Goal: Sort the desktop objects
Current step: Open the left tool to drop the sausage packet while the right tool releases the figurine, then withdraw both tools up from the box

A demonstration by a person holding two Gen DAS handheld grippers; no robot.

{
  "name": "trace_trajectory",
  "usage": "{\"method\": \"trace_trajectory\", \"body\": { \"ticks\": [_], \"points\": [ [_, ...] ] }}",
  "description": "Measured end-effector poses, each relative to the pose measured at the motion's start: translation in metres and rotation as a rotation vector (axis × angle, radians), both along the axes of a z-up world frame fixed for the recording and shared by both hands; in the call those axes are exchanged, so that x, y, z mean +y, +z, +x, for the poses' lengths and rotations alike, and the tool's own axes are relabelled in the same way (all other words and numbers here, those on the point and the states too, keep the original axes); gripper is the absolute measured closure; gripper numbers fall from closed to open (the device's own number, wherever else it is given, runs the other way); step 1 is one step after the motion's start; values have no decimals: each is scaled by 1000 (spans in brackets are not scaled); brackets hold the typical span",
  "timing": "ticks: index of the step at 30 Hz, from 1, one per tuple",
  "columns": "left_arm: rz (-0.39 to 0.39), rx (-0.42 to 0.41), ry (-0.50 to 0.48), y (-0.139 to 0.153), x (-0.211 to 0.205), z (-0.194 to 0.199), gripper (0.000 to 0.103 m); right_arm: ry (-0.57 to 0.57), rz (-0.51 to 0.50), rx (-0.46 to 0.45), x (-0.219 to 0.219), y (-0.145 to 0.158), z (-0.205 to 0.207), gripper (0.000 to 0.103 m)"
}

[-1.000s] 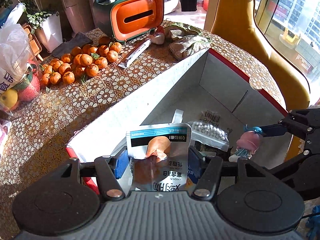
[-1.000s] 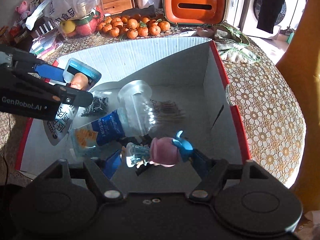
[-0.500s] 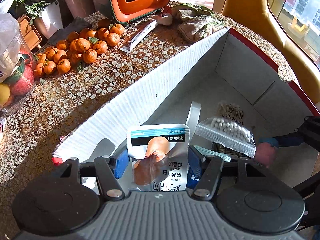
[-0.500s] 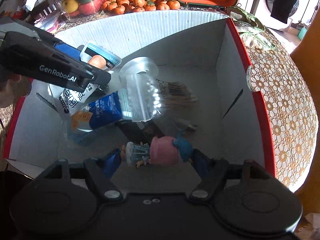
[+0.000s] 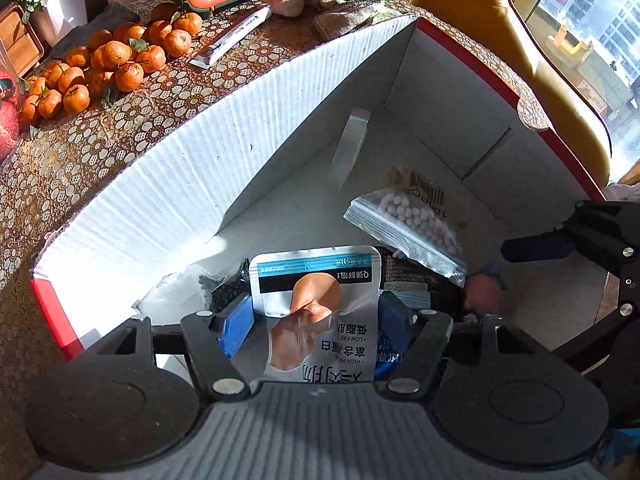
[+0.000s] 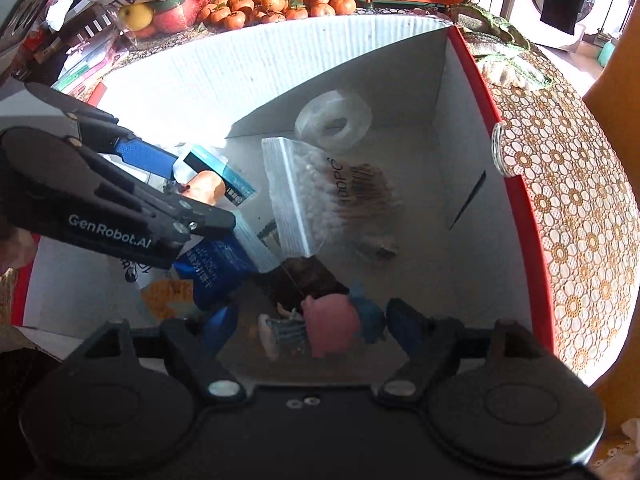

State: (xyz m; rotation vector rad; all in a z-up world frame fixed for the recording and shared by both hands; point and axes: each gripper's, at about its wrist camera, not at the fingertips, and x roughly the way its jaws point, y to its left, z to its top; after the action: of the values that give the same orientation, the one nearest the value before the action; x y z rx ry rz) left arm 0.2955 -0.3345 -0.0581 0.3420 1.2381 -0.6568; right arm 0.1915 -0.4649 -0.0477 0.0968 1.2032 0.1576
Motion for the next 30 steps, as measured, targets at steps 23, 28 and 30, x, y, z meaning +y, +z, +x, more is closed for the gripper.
{"method": "trace_trajectory", "body": {
  "ticks": [23, 28, 30],
  "points": [
    [-144, -62, 77, 53, 38, -34, 0, -23, 37, -166, 1, 50, -41, 10],
    [-157, -84, 103, 64, 51, -50, 0, -41, 37, -208, 5, 59, -55, 10],
    [-160, -105, 106, 68, 55, -57, 0, -48, 47, -217, 6, 61, -59, 10]
  ]
}}
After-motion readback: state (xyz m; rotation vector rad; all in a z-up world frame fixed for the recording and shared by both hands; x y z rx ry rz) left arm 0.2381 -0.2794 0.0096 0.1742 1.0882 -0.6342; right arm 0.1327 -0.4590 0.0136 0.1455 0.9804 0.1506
